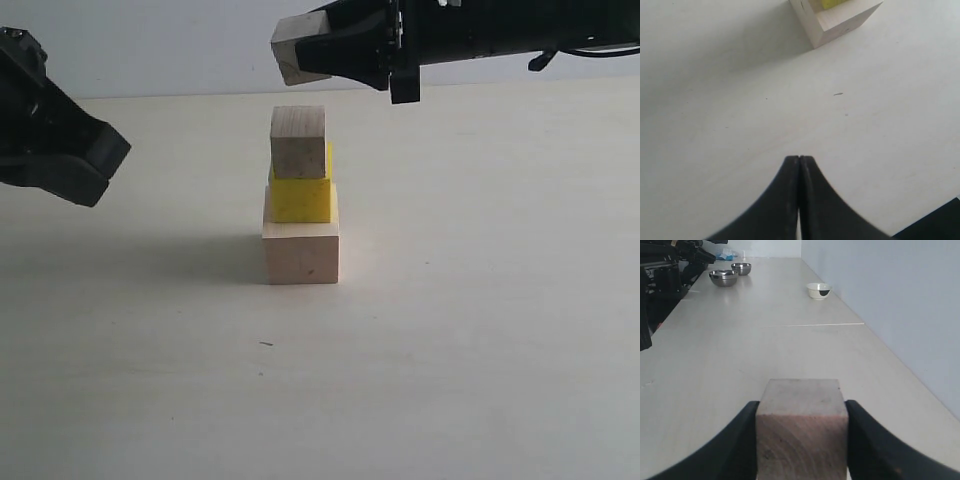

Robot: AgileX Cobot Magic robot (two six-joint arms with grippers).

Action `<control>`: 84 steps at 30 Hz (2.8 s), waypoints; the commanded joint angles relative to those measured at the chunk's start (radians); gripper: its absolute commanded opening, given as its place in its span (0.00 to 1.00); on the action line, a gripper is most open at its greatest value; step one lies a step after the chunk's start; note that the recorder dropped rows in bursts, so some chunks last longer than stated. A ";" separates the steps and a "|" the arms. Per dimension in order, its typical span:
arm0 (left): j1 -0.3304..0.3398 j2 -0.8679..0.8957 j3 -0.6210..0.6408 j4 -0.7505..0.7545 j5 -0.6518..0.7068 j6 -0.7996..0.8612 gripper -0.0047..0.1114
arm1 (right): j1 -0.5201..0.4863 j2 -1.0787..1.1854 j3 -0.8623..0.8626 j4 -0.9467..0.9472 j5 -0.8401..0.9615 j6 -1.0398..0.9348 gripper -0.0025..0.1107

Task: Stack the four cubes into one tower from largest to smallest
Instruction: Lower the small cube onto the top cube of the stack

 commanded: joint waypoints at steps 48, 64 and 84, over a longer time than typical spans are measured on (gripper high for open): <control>0.001 -0.009 0.002 -0.005 -0.015 0.005 0.04 | 0.025 0.061 0.007 0.016 0.010 -0.012 0.02; 0.001 -0.009 0.002 -0.005 -0.015 0.005 0.04 | 0.025 0.063 0.007 0.003 0.010 -0.012 0.02; 0.001 -0.009 0.002 -0.005 -0.015 0.005 0.04 | 0.025 0.075 0.007 0.011 0.010 -0.007 0.02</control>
